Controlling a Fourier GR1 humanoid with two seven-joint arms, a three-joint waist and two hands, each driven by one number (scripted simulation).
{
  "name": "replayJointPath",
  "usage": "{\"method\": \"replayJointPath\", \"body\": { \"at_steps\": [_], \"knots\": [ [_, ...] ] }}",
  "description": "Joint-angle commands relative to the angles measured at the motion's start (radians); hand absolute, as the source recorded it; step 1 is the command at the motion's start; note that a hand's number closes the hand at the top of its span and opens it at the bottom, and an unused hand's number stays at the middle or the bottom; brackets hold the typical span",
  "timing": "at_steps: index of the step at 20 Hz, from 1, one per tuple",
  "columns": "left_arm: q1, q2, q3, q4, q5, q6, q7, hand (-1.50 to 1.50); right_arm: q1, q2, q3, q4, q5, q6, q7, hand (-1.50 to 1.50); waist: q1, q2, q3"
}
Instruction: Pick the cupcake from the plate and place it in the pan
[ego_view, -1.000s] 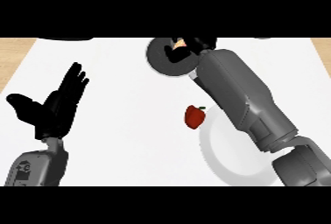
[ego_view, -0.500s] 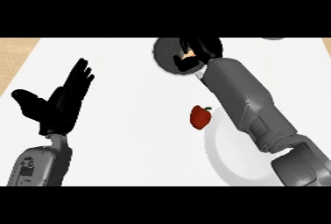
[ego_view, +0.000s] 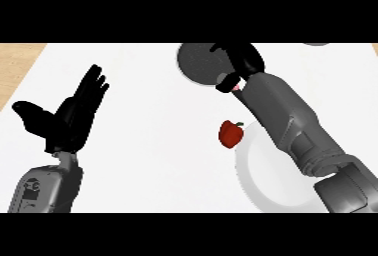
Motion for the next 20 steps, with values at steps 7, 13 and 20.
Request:
{"method": "replayJointPath", "body": {
  "at_steps": [7,13,20],
  "knots": [
    [0.012,-0.003,0.015,0.013,-0.001,0.014,-0.002,0.00,0.036,-0.082,-0.248,-0.079,-0.246,0.102,-0.215,-1.50,-0.023,-0.004,0.003],
    [0.036,0.009,0.024,0.002,0.001,0.002,-0.017,0.00,0.090,-0.208,-0.376,-0.070,-0.374,0.305,-0.304,-1.50,-0.041,-0.009,0.003],
    [0.065,0.011,0.029,-0.005,0.007,-0.005,-0.018,0.00,0.164,-0.300,-0.416,-0.047,-0.421,0.612,-0.430,-1.50,-0.048,-0.018,0.002]
  ]
}}
